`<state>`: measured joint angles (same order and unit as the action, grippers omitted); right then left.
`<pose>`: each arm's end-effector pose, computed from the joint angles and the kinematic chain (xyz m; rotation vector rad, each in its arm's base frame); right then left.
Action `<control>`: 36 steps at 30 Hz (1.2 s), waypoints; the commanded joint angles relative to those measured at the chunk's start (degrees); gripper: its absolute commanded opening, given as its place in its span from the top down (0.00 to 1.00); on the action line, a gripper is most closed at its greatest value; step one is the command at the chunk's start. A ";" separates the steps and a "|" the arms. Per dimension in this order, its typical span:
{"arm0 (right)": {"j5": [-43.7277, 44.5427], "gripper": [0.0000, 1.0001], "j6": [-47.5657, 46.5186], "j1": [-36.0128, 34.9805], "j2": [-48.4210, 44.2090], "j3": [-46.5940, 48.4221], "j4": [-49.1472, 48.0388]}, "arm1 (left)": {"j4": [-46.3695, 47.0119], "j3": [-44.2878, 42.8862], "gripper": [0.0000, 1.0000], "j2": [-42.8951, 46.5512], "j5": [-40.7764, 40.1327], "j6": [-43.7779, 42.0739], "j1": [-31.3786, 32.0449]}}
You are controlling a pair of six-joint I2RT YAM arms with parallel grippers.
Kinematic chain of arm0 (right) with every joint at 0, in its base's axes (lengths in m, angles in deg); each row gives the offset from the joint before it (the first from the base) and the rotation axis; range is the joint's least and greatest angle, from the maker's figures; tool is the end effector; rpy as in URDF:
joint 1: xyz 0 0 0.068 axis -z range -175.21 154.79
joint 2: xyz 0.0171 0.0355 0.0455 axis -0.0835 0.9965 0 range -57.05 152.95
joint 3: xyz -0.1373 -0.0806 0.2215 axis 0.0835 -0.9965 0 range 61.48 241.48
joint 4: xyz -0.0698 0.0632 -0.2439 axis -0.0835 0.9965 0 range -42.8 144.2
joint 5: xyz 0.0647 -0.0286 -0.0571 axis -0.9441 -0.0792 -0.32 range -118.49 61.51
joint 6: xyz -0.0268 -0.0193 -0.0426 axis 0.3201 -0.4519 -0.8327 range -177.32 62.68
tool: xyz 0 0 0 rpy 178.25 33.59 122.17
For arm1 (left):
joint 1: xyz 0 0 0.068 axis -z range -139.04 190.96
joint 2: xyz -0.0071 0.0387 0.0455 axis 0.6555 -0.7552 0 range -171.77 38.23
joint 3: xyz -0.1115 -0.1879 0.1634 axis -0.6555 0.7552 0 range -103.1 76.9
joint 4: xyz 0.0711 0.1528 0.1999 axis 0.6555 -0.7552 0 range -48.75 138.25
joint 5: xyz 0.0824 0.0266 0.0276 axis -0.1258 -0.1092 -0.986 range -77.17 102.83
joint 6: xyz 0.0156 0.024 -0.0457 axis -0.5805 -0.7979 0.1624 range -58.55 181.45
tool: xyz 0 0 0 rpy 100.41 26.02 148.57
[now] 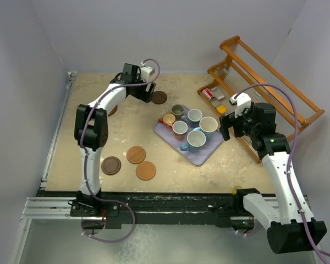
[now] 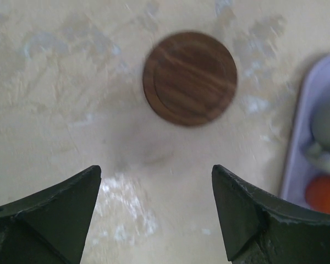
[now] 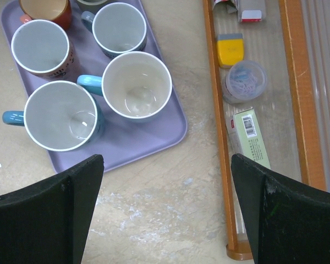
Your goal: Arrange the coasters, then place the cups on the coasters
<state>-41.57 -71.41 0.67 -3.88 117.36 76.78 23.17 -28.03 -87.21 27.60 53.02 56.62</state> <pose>0.1995 0.0224 0.3473 -0.4612 1.9759 0.1233 0.4784 -0.1437 0.2214 0.6146 2.2816 -0.3659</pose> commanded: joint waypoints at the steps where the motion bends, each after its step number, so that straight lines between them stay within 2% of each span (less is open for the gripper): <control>1: -0.90 0.00 -0.77 -0.12 0.18 0.11 -1.02 | 0.02 -12.30 0.23 -6.68 -2.42 4.85 -0.10; 8: -0.38 0.00 -0.85 -0.10 0.25 -0.11 -1.11 | -1.09 -23.02 0.27 -17.16 -4.53 5.89 0.74; 17: -0.10 0.00 -1.02 -0.10 0.12 -0.11 -1.11 | -3.09 -23.78 0.33 -20.56 -7.20 3.76 1.44; 23: -0.47 0.00 -0.87 -0.10 -0.08 -0.24 -1.11 | -6.55 -16.81 0.42 -16.39 -8.54 -0.35 1.50; 28: -1.05 0.00 -0.85 -0.12 0.09 -0.11 -1.02 | -6.30 -4.01 0.43 -9.00 -9.30 -2.65 1.48; 36: -1.57 0.00 -0.76 -0.09 -0.26 -0.15 -0.93 | -9.38 11.20 0.45 2.88 -11.64 -4.49 1.48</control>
<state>-41.57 -71.52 0.67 -3.43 117.23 76.87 20.11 -23.28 -89.73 19.12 51.32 58.08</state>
